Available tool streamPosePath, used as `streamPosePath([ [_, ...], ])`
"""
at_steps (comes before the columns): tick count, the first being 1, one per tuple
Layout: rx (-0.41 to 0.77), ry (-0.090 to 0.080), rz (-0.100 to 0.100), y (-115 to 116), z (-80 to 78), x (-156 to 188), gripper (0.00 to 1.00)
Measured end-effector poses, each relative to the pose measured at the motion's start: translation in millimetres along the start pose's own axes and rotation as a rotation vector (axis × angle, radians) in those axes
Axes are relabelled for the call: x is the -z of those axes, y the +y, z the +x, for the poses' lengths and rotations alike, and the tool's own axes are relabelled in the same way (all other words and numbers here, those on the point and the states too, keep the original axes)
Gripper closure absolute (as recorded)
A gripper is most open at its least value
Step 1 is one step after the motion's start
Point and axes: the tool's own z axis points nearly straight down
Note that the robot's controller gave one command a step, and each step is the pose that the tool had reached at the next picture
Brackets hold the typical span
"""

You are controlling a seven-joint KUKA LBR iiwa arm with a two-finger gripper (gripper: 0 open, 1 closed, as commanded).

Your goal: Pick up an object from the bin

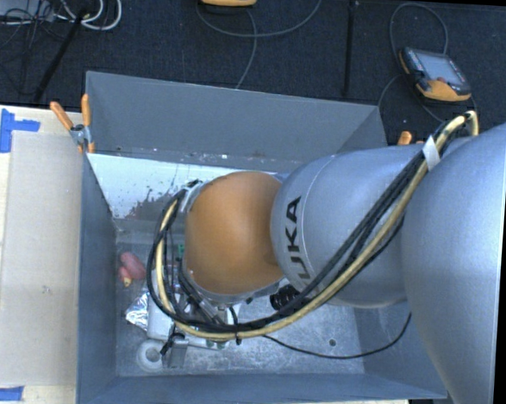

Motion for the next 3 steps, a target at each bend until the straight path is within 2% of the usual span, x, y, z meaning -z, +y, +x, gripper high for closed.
streamPosePath([
  [1, 0.257, -0.006, -0.001, -3.0, -36.8, -86.2, 0.00],
  [2, 0.252, -0.011, -0.003, -2.7, -38.3, -83.8, 1.00],
  [3, 0.248, -0.019, -0.004, 12.1, -65.1, 51.0, 1.00],
])
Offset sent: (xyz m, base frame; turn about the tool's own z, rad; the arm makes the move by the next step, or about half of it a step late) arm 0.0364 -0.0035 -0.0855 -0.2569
